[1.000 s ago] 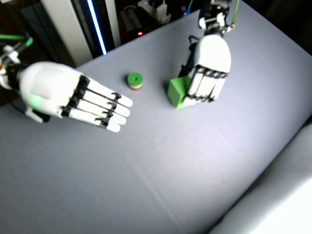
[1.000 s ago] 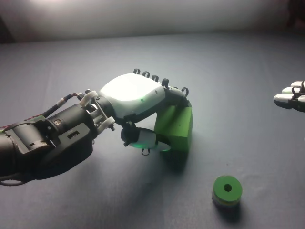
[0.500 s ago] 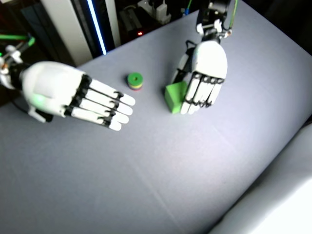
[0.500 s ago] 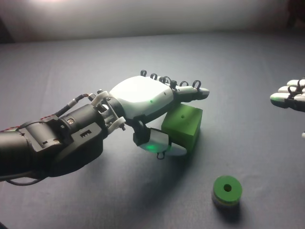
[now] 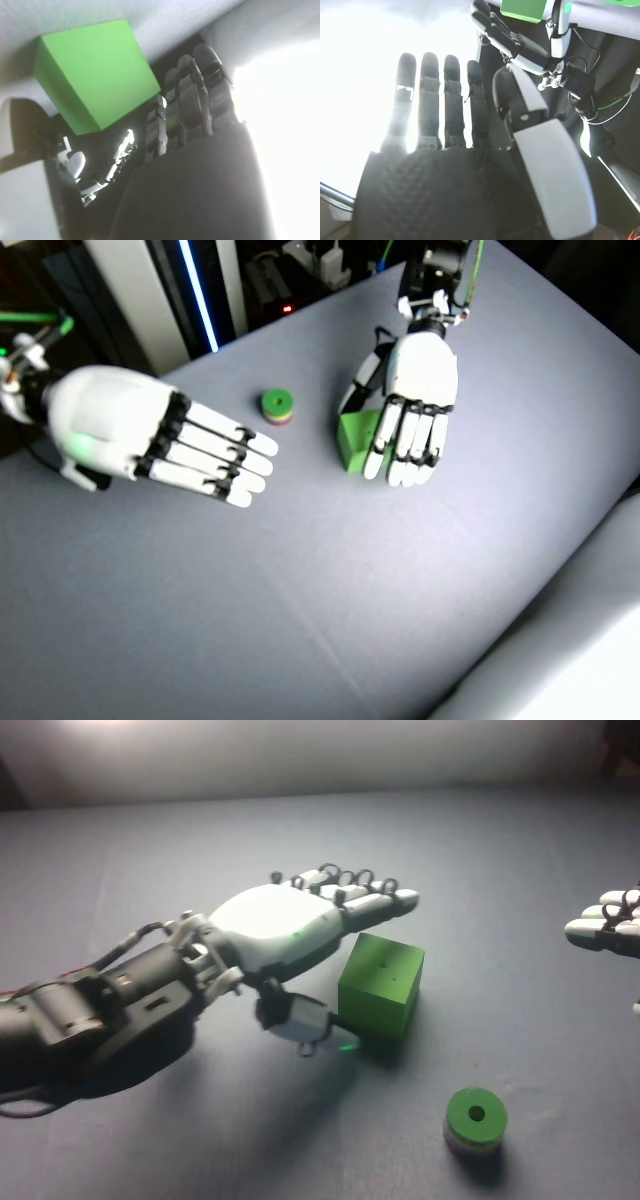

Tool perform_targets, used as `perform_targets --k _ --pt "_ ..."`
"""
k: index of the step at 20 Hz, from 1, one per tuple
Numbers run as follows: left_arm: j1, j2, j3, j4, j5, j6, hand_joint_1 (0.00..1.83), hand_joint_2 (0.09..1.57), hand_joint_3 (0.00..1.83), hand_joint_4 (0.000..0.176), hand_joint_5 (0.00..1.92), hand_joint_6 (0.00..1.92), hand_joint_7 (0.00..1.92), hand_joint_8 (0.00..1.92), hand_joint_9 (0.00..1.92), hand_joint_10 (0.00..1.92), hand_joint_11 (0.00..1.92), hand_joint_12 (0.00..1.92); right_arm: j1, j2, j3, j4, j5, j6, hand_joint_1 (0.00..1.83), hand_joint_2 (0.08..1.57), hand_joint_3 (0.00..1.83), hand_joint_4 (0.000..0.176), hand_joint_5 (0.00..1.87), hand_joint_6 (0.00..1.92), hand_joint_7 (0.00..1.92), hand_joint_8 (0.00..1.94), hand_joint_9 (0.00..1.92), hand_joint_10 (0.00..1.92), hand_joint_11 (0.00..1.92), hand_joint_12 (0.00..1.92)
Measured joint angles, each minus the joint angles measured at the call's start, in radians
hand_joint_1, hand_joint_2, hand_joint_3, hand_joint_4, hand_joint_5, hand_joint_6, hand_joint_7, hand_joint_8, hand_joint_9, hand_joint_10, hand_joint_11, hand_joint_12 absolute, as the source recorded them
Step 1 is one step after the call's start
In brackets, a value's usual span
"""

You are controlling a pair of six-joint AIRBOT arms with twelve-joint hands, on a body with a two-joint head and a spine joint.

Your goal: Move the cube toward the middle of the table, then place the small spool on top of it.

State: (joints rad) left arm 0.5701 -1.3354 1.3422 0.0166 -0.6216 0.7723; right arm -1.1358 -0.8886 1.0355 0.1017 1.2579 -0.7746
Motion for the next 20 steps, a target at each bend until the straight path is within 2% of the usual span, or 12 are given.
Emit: perform_targets --k 1,2,4,5,6,7,8,9,14,17,19,20 --pt "0.016 0.026 -0.020 -0.011 -0.022 0.000 0.97 0.88 0.00 0.130 0.10 0.00 0.12 0.00 0.21 0.00 0.00 0.81 0.009 0.000 0.000 -0.011 -0.003 0.005 0.87 1.36 0.00 0.000 0.44 0.00 0.42 0.00 0.37 0.00 0.02 0.92" --pt "0.037 0.061 -0.049 -0.029 -0.054 0.002 0.93 0.88 0.00 0.167 0.08 0.00 0.09 0.00 0.12 0.00 0.00 0.57 0.015 0.000 0.000 -0.035 -0.003 0.013 0.79 1.36 0.00 0.000 0.42 0.00 0.43 0.00 0.38 0.01 0.03 0.91" --pt "0.089 0.150 -0.138 -0.080 -0.137 0.076 0.71 0.91 0.01 0.176 0.09 0.00 0.04 0.00 0.09 0.00 0.00 0.48 0.033 0.002 -0.002 -0.089 -0.005 0.018 0.58 1.31 0.00 0.000 0.36 0.00 0.46 0.00 0.44 0.01 0.09 0.82" --pt "0.120 0.193 -0.181 -0.098 -0.187 0.112 0.66 0.93 0.01 0.157 0.10 0.00 0.04 0.00 0.06 0.01 0.00 0.31 0.039 0.007 -0.006 -0.117 -0.008 0.019 0.59 1.25 0.00 0.000 0.38 0.00 0.47 0.00 0.45 0.00 0.09 0.84" --pt "0.151 0.225 -0.215 -0.111 -0.228 0.134 0.66 0.95 0.01 0.159 0.10 0.00 0.04 0.00 0.05 0.00 0.00 0.20 0.043 0.013 -0.014 -0.130 -0.009 0.020 0.59 1.22 0.00 0.000 0.37 0.00 0.46 0.00 0.44 0.00 0.08 0.87" --pt "0.190 0.254 -0.246 -0.132 -0.277 0.143 0.71 0.96 0.01 0.126 0.12 0.01 0.05 0.00 0.04 0.00 0.00 0.15 0.050 0.016 -0.016 -0.160 -0.014 0.025 0.64 1.18 0.00 0.000 0.40 0.00 0.47 0.00 0.44 0.00 0.09 0.90" --pt "0.214 0.270 -0.265 -0.143 -0.305 0.144 0.71 0.96 0.01 0.126 0.12 0.01 0.05 0.00 0.04 0.00 0.00 0.15 0.055 0.019 -0.020 -0.181 -0.024 0.032 0.64 1.18 0.00 0.000 0.40 0.00 0.47 0.00 0.44 0.00 0.09 0.90" --pt "0.251 0.294 -0.296 -0.155 -0.352 0.144 0.80 0.97 0.00 0.076 0.14 0.01 0.04 0.00 0.05 0.01 0.02 0.15 0.069 0.025 -0.024 -0.229 -0.043 0.048 0.69 1.10 0.00 0.000 0.44 0.00 0.46 0.00 0.53 0.01 0.11 1.14" --pt "0.364 0.391 -0.397 -0.186 -0.511 0.172 0.80 0.97 0.00 0.158 0.09 0.00 0.06 0.00 0.09 0.00 0.00 0.38 0.170 0.027 -0.023 -0.427 -0.170 0.103 0.78 0.98 0.00 0.000 0.50 0.00 0.50 0.00 0.65 0.02 0.36 1.03" --pt "0.438 0.428 -0.436 -0.229 -0.585 0.174 0.82 0.97 0.00 0.148 0.12 0.01 0.08 0.00 0.11 0.00 0.00 0.42 0.231 0.003 -0.010 -0.538 -0.255 0.147 0.75 0.96 0.00 0.000 0.49 0.00 0.48 0.00 0.66 0.01 0.39 1.01" --pt "0.490 0.444 -0.462 -0.256 -0.653 0.174 0.83 0.96 0.00 0.160 0.13 0.00 0.08 0.00 0.09 0.00 0.00 0.33 0.273 -0.032 0.007 -0.609 -0.321 0.174 0.72 0.96 0.00 0.006 0.51 0.00 0.49 0.00 0.69 0.01 0.43 0.97" --pt "0.513 0.452 -0.473 -0.264 -0.673 0.174 0.83 0.97 0.00 0.149 0.14 0.00 0.08 0.00 0.07 0.01 0.00 0.25 0.291 -0.049 0.015 -0.641 -0.346 0.185 0.72 0.97 0.00 0.000 0.51 0.00 0.50 0.00 0.68 0.00 0.41 1.01"
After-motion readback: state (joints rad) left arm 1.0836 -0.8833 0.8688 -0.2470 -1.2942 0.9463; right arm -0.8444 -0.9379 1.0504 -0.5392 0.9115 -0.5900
